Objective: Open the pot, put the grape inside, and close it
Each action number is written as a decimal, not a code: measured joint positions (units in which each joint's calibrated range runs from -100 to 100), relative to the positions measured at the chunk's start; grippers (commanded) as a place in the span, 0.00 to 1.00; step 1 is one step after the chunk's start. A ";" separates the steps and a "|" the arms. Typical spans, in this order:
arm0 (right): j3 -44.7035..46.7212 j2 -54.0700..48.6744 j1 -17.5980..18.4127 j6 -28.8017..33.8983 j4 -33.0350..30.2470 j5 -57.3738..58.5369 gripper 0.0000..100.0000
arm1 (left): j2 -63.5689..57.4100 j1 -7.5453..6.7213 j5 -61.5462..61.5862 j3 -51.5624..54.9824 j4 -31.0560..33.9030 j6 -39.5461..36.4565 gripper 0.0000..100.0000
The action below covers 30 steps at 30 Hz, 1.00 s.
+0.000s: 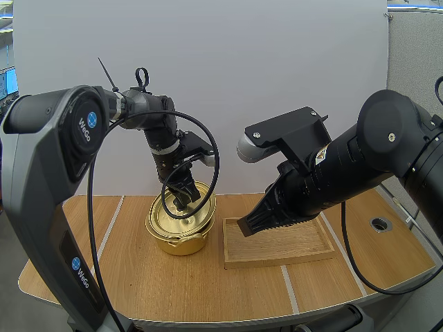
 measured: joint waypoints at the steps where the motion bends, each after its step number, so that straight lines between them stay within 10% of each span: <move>1: 0.00 0.00 0.00 0.00 0.00 0.00 0.00 | 0.00 0.00 0.00 0.00 0.00 0.00 0.00; 15: 0.00 0.00 0.00 -0.09 0.88 0.00 0.00 | 4.56 0.00 -2.24 -0.75 -0.10 -0.21 0.01; 18: 0.00 0.00 0.00 -0.09 0.88 0.00 0.00 | 4.56 0.00 -2.24 -0.75 -0.10 -0.21 0.17; 24: 0.00 0.00 0.00 -0.09 0.88 0.00 0.00 | 4.56 0.00 -2.24 -0.75 -0.10 -0.21 0.84; 30: 0.00 0.00 0.00 -0.09 0.88 0.00 0.00 | 3.84 0.00 2.77 -0.30 -0.10 -0.21 0.88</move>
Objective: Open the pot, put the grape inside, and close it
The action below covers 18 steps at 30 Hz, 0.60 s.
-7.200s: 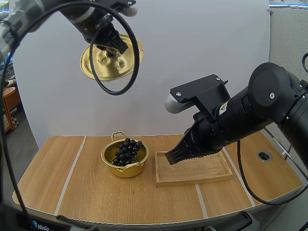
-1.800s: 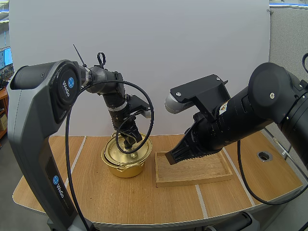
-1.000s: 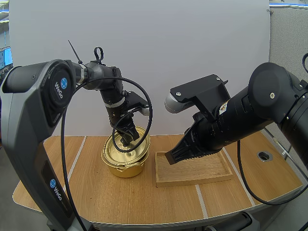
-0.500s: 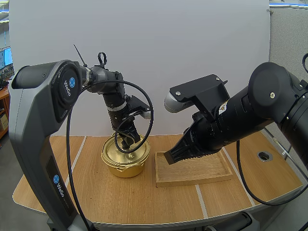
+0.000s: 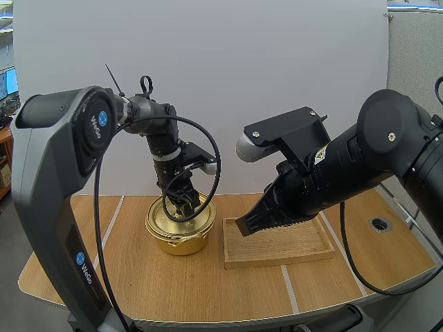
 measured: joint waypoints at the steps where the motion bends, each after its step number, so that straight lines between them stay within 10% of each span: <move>1: 0.00 0.00 0.00 0.00 0.00 0.00 0.00 | -0.13 0.00 0.28 -0.16 0.00 0.00 0.88; 18: 0.00 0.00 0.00 -0.29 0.65 0.00 0.00 | -9.49 0.00 5.28 -5.12 0.00 -0.30 0.88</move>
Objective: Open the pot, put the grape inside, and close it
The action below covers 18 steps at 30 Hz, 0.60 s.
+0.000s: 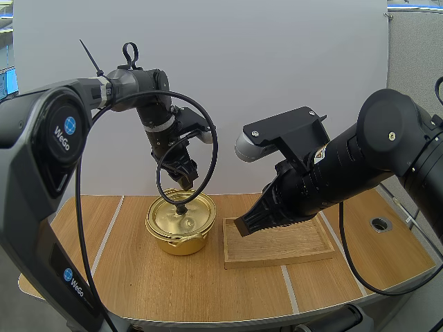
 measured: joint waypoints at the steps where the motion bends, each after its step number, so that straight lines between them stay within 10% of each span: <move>1: 0.00 0.00 0.00 -0.09 0.15 0.00 0.00 | 0.32 0.00 0.00 0.00 0.00 0.00 0.88; 18: 0.00 0.00 0.00 -0.09 0.15 0.00 0.00 | 11.38 0.00 0.20 0.00 -0.47 -0.10 0.86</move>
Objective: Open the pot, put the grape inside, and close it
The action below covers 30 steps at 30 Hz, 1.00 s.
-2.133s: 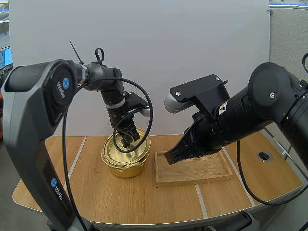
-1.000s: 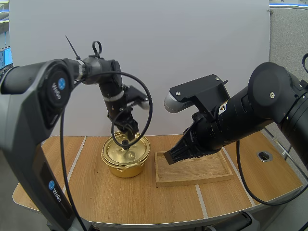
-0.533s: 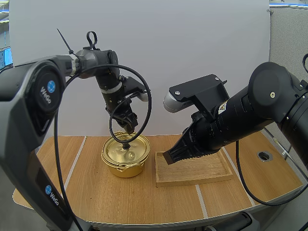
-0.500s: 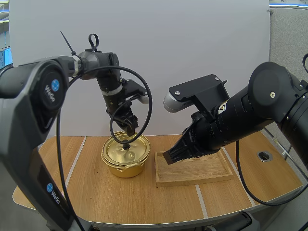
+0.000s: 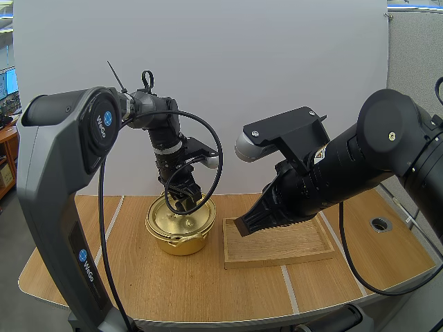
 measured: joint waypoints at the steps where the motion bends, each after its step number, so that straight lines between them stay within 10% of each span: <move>1: 0.00 0.00 0.00 0.00 0.00 0.00 0.00 | 0.00 0.00 0.00 0.00 0.00 0.00 0.86; 7: 0.00 0.00 0.00 0.00 0.00 0.00 0.00 | 0.93 1.22 -0.72 0.00 -0.25 0.00 0.76; 16: 0.00 0.00 0.00 0.00 0.12 0.00 0.00 | 1.17 1.95 -1.05 0.00 -3.09 1.11 0.02; 30: 0.00 0.00 0.00 0.00 0.21 0.00 0.00 | 0.78 1.95 -0.03 0.00 -4.06 2.40 0.00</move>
